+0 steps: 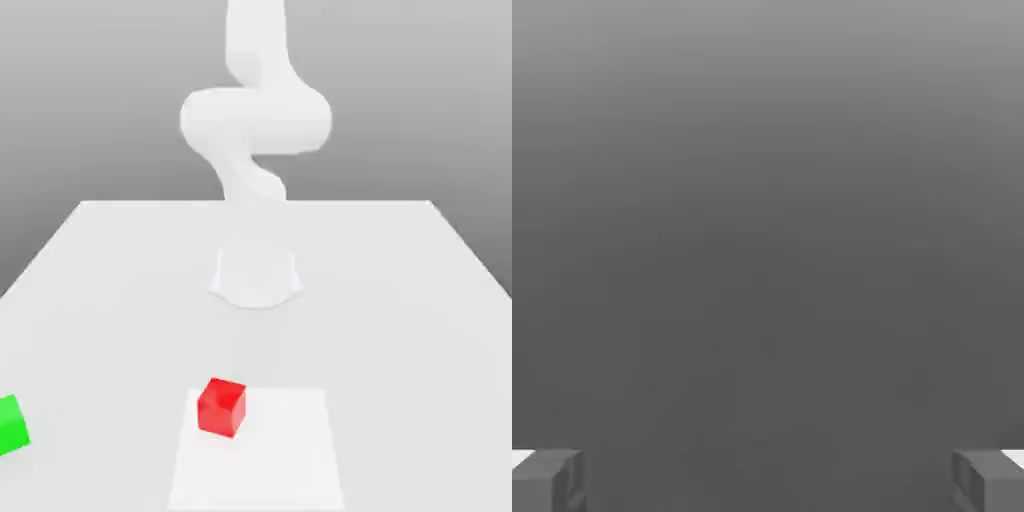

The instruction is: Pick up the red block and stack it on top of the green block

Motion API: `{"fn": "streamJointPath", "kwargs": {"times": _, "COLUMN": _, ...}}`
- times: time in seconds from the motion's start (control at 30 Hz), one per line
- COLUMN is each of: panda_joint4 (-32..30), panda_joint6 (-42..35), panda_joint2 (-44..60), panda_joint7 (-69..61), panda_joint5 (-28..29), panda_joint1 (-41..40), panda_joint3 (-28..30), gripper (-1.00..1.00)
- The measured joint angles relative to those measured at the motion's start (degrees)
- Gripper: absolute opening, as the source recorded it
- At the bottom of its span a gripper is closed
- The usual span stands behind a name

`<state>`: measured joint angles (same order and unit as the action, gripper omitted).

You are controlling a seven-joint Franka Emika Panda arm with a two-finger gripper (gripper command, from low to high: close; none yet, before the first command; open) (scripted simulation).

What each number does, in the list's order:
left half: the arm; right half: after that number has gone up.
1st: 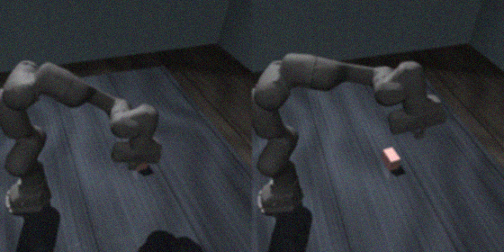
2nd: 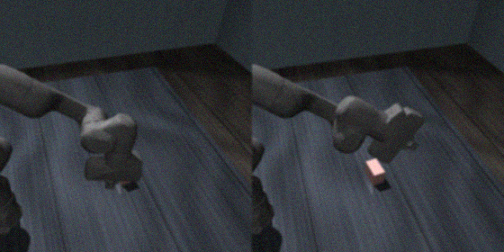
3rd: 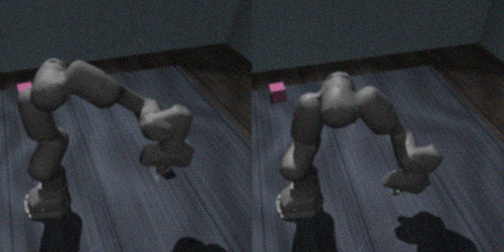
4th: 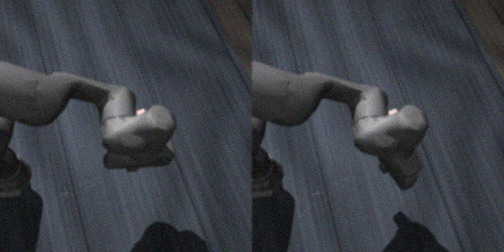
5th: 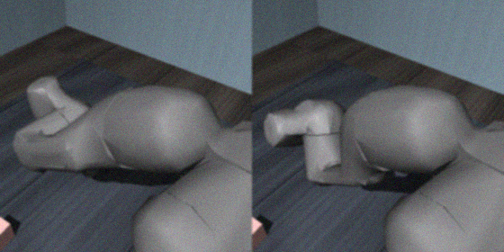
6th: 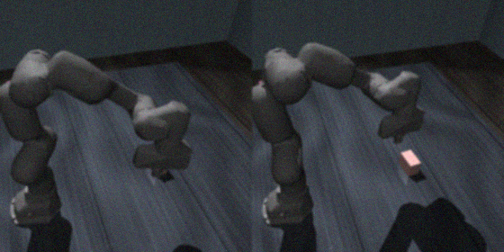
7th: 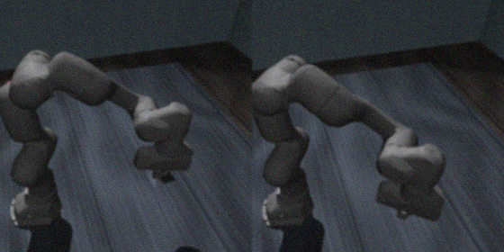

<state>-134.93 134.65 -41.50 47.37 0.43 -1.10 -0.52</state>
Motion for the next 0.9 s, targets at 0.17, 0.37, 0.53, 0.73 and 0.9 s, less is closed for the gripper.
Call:
{"fn": "streamJointPath", "kwargs": {"times": 0.17, "panda_joint4": -7.2, "panda_joint6": 6.7, "panda_joint2": 10.4, "panda_joint7": 3.5, "panda_joint5": 0.9, "panda_joint1": -2.5, "panda_joint3": -0.9, "gripper": 0.00}}
{"fn": "streamJointPath", "kwargs": {"times": 0.37, "panda_joint4": -15.7, "panda_joint6": 14.8, "panda_joint2": 22.9, "panda_joint7": 7.5, "panda_joint5": 1.6, "panda_joint1": -4.9, "panda_joint3": -1.1, "gripper": 0.00}}
{"fn": "streamJointPath", "kwargs": {"times": 0.53, "panda_joint4": -23.3, "panda_joint6": 22.1, "panda_joint2": 34.4, "panda_joint7": 10.1, "panda_joint5": 0.9, "panda_joint1": -6.5, "panda_joint3": -0.7, "gripper": 0.00}}
{"fn": "streamJointPath", "kwargs": {"times": 0.73, "panda_joint4": -26.0, "panda_joint6": 31.8, "panda_joint2": 46.9, "panda_joint7": 10.8, "panda_joint5": -0.3, "panda_joint1": -6.8, "panda_joint3": -0.3, "gripper": 0.00}}
{"fn": "streamJointPath", "kwargs": {"times": 0.9, "panda_joint4": -25.0, "panda_joint6": 38.1, "panda_joint2": 54.3, "panda_joint7": 11.1, "panda_joint5": 0.0, "panda_joint1": -6.4, "panda_joint3": 0.2, "gripper": -1.00}}
